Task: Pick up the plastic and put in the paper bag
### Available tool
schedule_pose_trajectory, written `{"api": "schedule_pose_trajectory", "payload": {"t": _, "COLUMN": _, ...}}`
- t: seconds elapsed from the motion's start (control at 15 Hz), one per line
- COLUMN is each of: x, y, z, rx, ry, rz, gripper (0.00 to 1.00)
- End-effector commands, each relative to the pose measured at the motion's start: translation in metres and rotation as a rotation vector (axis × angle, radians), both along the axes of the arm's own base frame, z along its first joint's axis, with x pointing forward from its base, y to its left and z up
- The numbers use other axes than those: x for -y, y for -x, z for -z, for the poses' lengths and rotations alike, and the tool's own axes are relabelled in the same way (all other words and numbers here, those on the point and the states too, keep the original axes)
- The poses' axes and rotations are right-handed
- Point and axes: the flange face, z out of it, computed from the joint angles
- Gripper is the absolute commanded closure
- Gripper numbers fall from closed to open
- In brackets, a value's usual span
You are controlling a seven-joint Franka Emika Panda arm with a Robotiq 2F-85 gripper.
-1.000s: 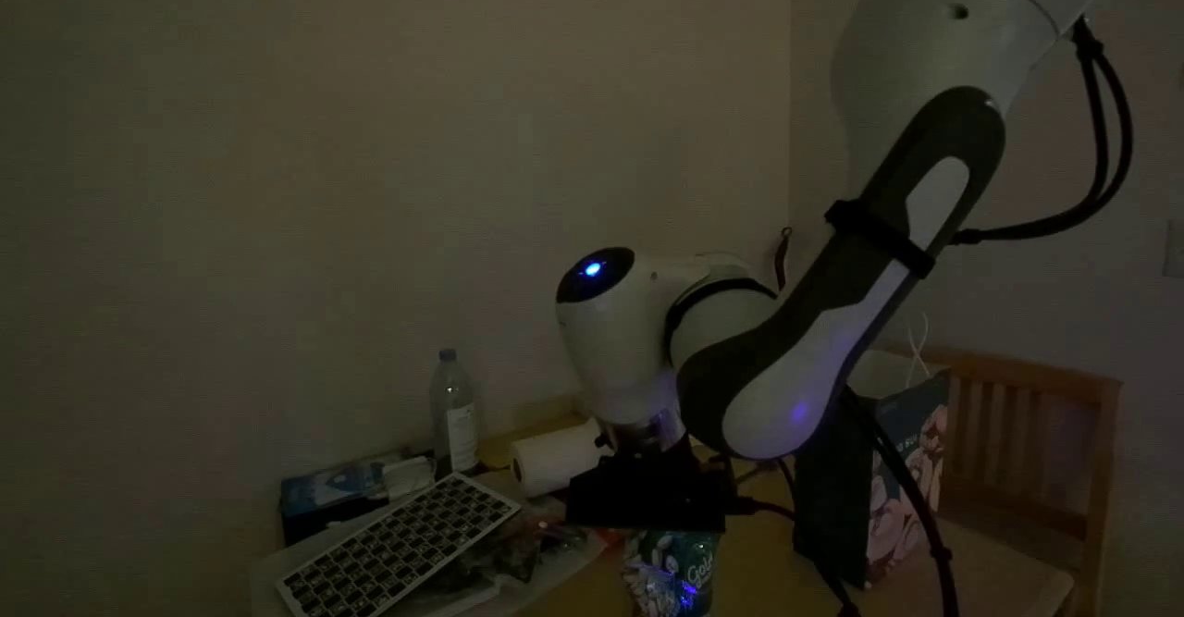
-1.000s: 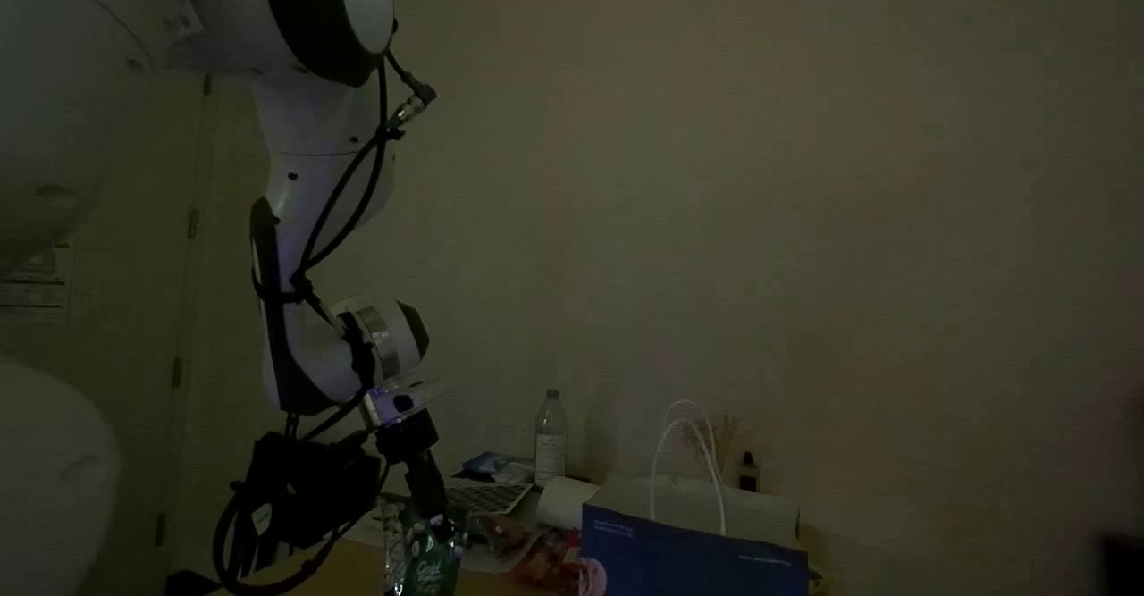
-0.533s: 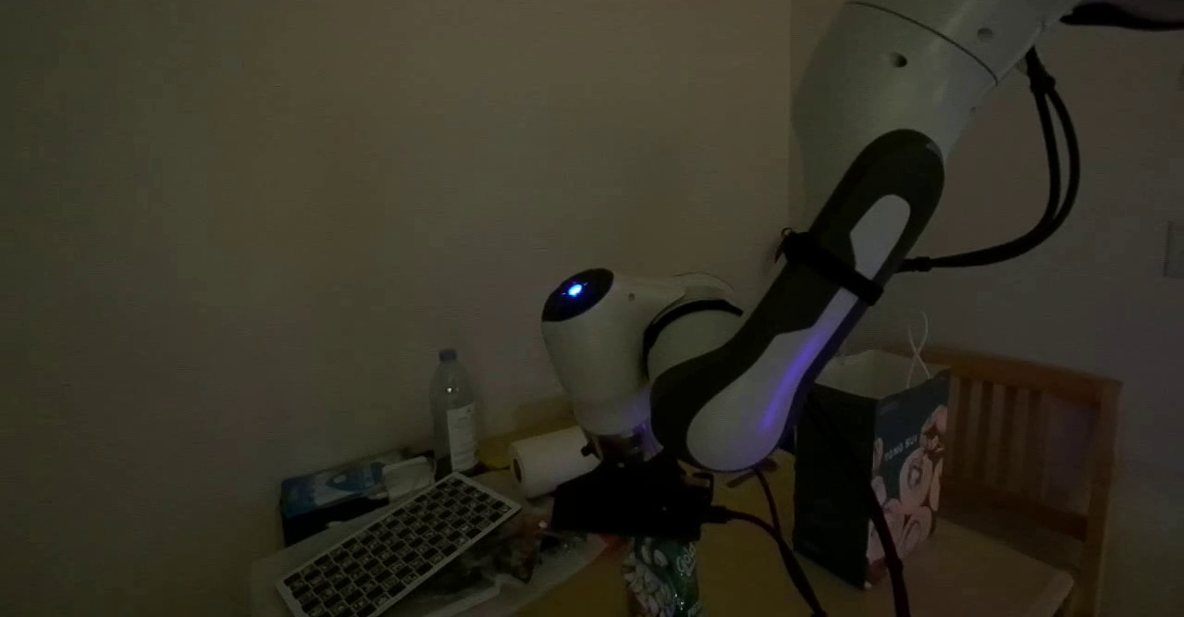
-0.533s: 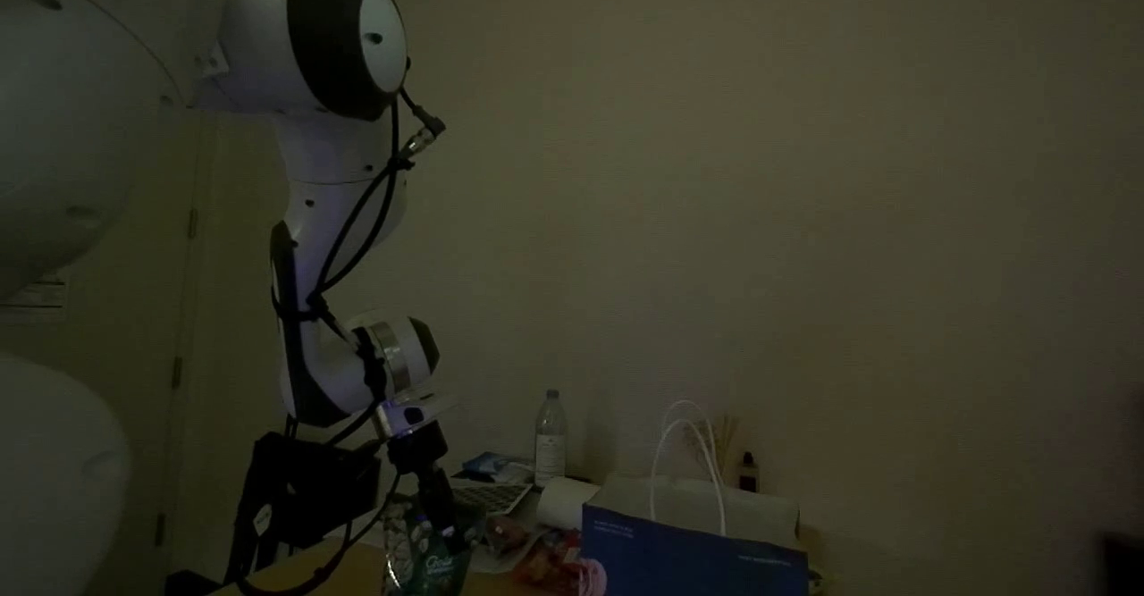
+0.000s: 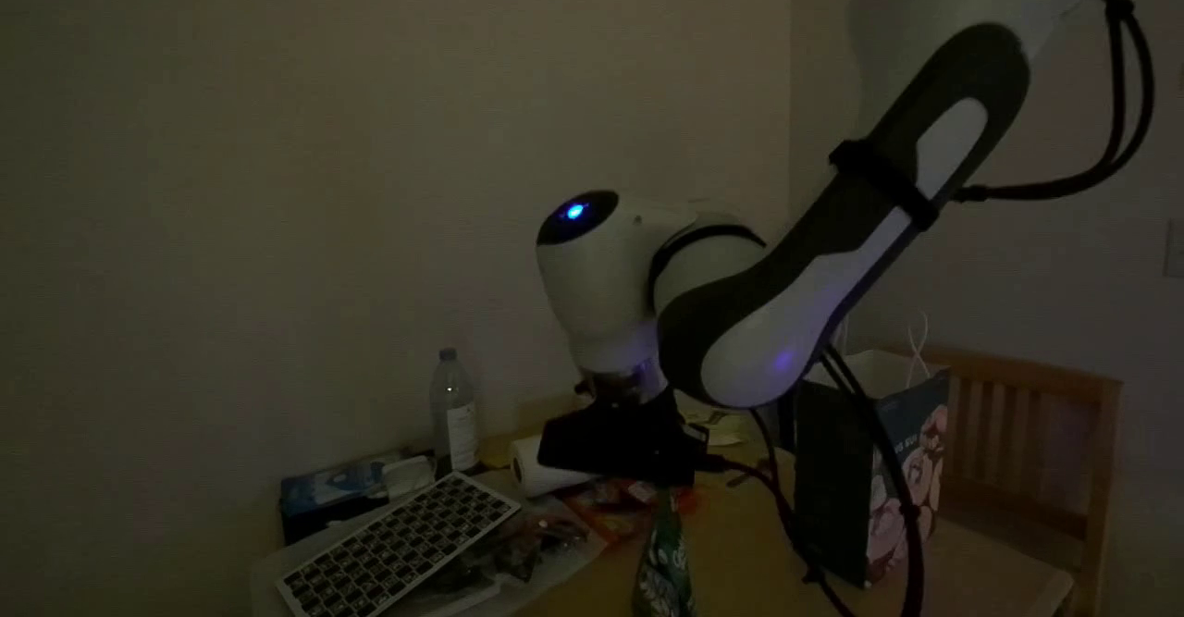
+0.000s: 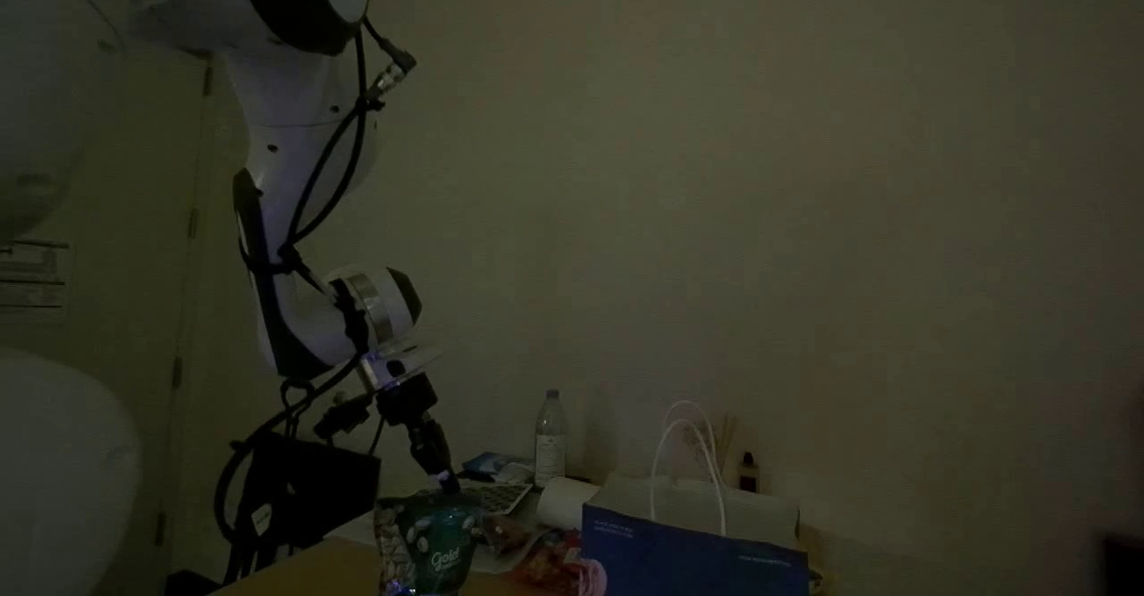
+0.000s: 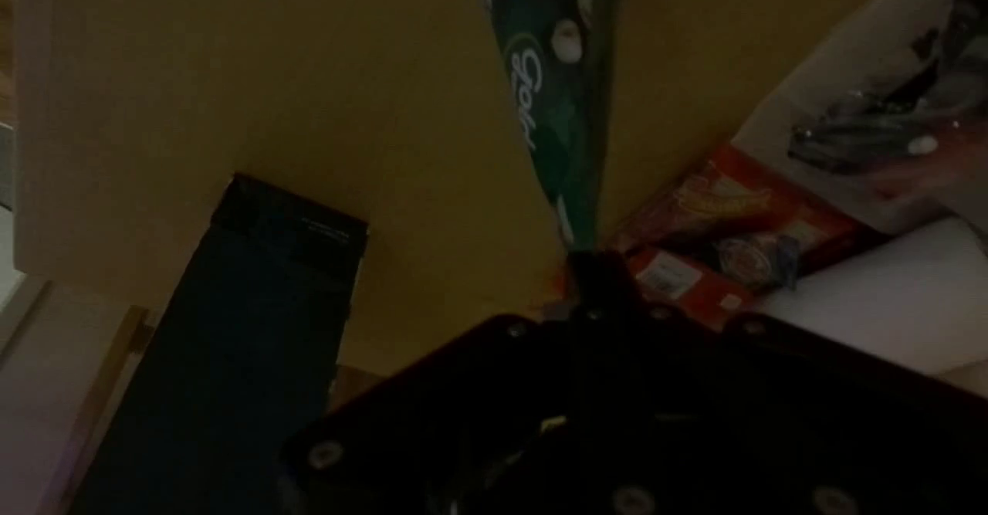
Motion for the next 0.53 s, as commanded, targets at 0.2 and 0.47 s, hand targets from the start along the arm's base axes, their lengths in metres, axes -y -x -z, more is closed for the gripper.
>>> {"api": "schedule_pose_trajectory", "payload": {"t": 0.2, "x": 0.004, "y": 0.024, "z": -0.042, "rx": 0.057, "ry": 0.004, "rz": 0.019, "gripper": 0.89}}
{"api": "schedule_pose_trajectory", "payload": {"t": 0.47, "x": 0.005, "y": 0.015, "z": -0.025, "rx": 0.009, "ry": -0.022, "rz": 0.085, "gripper": 0.57}}
